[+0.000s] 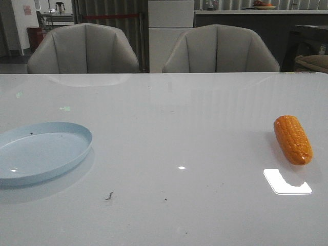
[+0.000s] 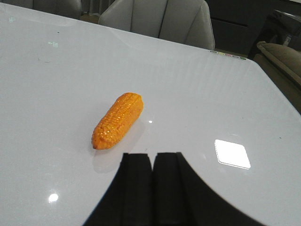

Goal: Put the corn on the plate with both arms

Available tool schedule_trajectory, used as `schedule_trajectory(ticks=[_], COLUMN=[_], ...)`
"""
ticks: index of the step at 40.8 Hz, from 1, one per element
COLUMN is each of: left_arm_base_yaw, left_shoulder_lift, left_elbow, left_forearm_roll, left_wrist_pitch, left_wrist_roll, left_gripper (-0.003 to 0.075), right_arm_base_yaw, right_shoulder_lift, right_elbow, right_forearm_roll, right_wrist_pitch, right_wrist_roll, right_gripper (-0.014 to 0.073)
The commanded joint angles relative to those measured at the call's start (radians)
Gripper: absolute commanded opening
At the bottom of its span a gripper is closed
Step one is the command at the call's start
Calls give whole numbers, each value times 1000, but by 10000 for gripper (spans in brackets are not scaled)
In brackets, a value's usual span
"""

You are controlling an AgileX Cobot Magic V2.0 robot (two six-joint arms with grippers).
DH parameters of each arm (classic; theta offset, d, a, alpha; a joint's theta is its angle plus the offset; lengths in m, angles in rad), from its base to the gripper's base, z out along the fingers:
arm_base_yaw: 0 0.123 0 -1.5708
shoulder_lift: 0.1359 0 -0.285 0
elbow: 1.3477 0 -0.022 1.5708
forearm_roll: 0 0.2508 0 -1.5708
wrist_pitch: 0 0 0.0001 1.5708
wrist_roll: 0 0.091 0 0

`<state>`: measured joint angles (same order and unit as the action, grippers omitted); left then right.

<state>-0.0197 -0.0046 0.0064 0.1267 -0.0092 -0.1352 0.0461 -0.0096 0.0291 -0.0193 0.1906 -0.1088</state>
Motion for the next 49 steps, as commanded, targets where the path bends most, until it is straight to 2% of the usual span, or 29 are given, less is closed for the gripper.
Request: schedule_trajectory(ticks=[1, 28, 31, 42, 49], left_arm_base_yaw=[-4, -4, -4, -4, -4], left_shoulder_lift=[-10, -10, -10, -10, -10], left_elbow=[3, 3, 1, 1, -34], left_forearm_roll=[-4, -4, -4, -4, -2], left_wrist_pitch=[-91, -89, -95, -130, -241], left_wrist_roll=[-6, -6, -6, -6, -6], left_gripper=[90, 90, 90, 90, 90], right_arm_base_yaw=[-1, -1, -2, -2, -1], right_shoulder_lift=[-23, -23, -23, -23, -23], right_elbow=[-17, -17, -17, -17, -22], right_forearm_roll=[1, -24, -72, -73, -62], right_wrist_pitch=[-83, -87, -175, -578, -867], right_wrist_roll=[-3, -6, -7, -7, 82], right_gripper=[37, 37, 37, 37, 37])
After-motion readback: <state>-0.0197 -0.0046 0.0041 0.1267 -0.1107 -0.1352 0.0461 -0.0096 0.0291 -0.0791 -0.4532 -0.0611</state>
